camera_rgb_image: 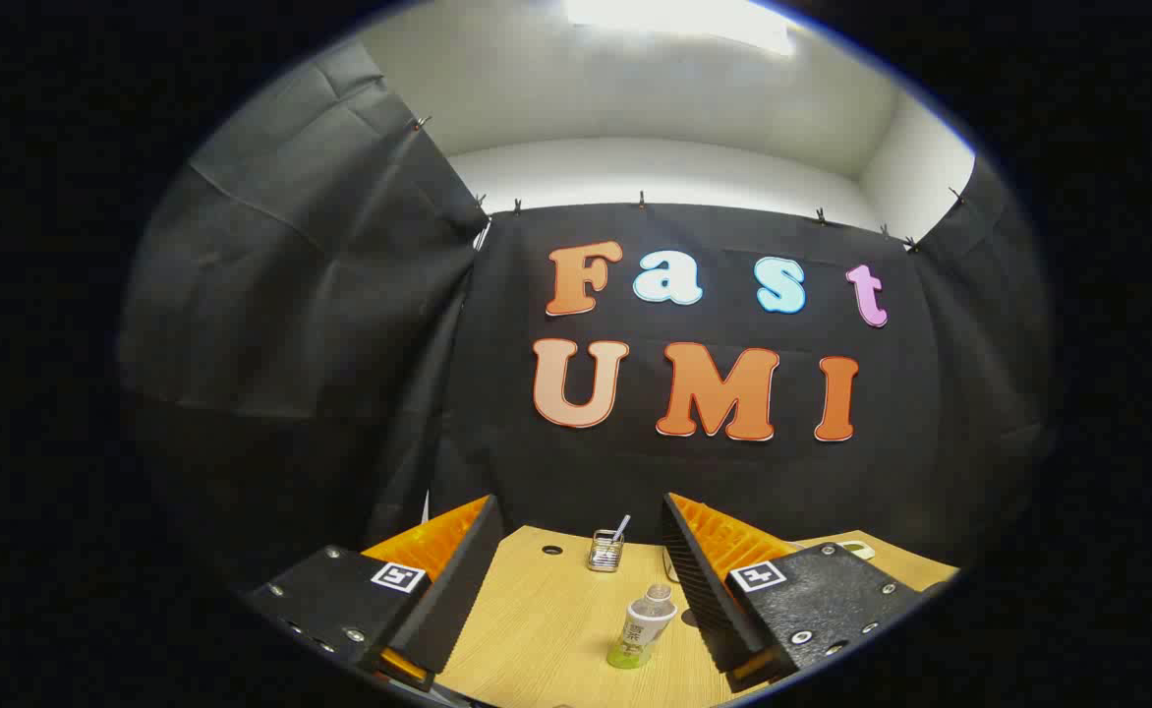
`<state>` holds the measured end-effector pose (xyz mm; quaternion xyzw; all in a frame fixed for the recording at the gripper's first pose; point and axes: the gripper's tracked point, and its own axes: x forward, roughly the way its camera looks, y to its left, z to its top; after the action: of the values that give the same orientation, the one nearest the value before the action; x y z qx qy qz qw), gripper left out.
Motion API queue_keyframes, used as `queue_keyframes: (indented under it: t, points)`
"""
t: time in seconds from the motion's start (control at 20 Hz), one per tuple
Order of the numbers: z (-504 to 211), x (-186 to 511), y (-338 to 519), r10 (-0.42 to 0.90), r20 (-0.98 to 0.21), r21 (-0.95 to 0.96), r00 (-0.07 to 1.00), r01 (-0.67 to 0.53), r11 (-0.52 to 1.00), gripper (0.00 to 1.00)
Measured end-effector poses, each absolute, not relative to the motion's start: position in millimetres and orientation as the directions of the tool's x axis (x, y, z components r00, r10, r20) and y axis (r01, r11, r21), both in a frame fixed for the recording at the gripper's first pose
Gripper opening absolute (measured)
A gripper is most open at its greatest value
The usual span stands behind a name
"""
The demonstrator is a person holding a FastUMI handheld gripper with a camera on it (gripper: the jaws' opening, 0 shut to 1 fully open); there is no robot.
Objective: Take the bottle from table, then pour the juice into the cup, finally place the bottle on the coaster
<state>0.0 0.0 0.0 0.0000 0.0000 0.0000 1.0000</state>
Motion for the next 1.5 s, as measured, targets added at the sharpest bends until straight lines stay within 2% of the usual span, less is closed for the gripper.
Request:
queue_keyframes:
  t: [0.9, 1.2, 1.5]
  points:
    - [-1, 1, -15, -0.036, -0.008, 0.002, 0.999, 0.036, 0.999, 0.97]
    - [-19, 4, -21, -0.071, -0.044, -0.016, 0.997, 0.070, 0.997, 0.97]
    - [-70, 17, -38, -0.153, -0.116, -0.073, 0.981, 0.145, 0.987, 0.97]
